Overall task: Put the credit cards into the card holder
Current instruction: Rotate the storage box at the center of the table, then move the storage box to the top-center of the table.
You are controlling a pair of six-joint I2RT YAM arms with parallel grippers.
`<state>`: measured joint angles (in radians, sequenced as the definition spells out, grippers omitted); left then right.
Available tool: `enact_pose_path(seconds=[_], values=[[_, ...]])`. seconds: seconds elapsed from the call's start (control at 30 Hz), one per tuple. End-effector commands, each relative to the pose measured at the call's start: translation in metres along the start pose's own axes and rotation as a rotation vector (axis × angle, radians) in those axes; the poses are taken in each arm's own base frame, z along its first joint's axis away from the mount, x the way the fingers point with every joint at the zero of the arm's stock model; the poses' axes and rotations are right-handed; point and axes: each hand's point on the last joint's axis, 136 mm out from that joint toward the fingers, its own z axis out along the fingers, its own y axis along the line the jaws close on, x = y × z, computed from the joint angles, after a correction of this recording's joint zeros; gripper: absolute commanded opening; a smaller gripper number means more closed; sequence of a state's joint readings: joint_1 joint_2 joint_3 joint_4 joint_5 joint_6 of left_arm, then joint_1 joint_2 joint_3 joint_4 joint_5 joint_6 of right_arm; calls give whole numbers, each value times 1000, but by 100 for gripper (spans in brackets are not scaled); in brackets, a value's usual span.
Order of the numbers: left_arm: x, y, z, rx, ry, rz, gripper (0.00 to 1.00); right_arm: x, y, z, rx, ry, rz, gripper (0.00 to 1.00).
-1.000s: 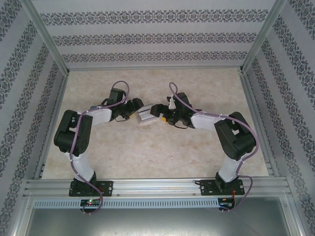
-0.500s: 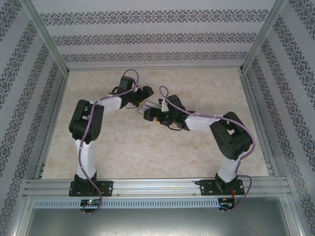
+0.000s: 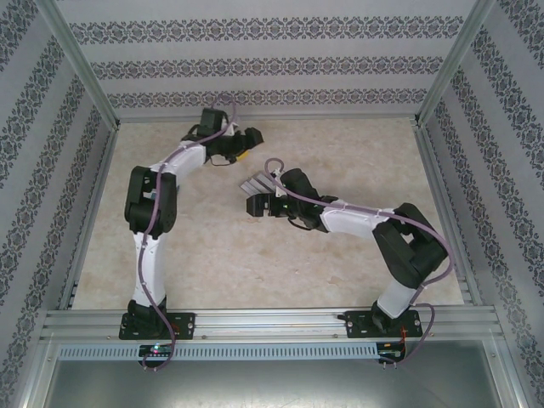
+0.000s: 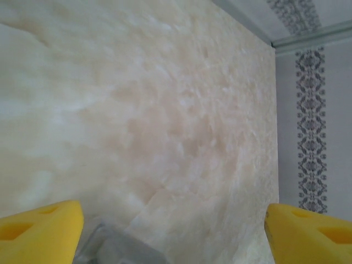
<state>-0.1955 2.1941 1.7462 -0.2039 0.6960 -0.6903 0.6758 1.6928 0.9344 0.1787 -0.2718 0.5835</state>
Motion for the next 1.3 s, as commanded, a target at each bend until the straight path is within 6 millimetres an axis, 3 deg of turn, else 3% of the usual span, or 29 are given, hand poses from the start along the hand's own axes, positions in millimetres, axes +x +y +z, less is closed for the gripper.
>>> enact_pose_path(seconds=[0.0,0.17,0.33,0.6,0.73,0.9,0.97,1.07,1.13,1.27], values=[[-14,-8,-62,-78,-68,26,87,15,-20,-9,113,17,-138,89],[-4,8,-124,-197,-166,-20,91,28,-27,3,141,56,-239,62],[27,35,-180,-351,-237,-72,96,20,-27,34,207,35,-351,41],[73,70,-239,-518,-331,-122,100,-13,0,86,182,-63,-453,42],[87,83,-247,-534,-347,-157,100,-33,20,116,134,-66,-510,48],[89,100,-254,-550,-373,-207,99,-56,39,137,100,-77,-551,59],[88,112,-255,-569,-376,-232,99,-61,49,135,64,-81,-544,61],[88,129,-254,-581,-355,-281,99,-63,72,115,15,-91,-548,65],[86,141,-253,-609,-349,-287,99,-61,89,92,-24,-104,-552,67],[72,168,-257,-720,-346,-273,99,-51,101,43,-53,-137,-522,70]])
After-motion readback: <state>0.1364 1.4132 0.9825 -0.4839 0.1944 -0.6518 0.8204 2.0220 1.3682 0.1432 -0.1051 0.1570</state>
